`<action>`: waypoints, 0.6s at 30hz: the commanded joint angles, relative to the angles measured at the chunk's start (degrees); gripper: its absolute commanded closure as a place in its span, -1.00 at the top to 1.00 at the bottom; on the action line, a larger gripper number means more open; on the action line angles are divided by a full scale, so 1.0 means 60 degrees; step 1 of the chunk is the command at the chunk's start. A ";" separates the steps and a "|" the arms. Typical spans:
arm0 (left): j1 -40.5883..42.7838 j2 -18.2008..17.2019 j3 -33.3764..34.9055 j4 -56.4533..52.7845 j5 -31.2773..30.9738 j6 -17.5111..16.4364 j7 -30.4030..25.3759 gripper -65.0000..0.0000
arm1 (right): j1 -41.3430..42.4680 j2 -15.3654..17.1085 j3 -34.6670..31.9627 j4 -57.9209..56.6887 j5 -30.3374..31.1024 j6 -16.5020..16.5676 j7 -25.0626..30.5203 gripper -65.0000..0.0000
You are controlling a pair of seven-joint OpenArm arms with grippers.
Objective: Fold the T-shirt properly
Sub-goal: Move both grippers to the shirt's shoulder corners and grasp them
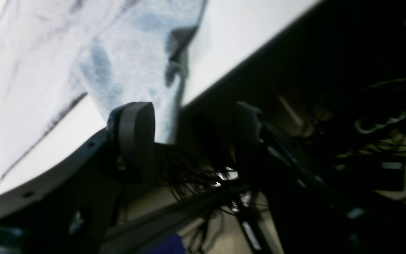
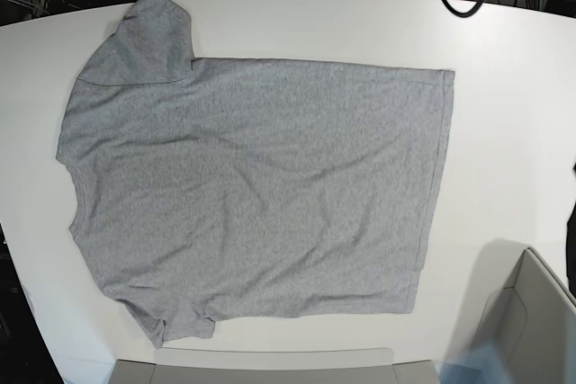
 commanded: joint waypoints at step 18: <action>0.0150 -0.0221 -0.0031 0.0123 -0.0002 0.0031 0.0708 -0.72 | 0.1454 0.0151 -0.0024 -0.0226 0.0243 -0.0064 -0.0071 0.07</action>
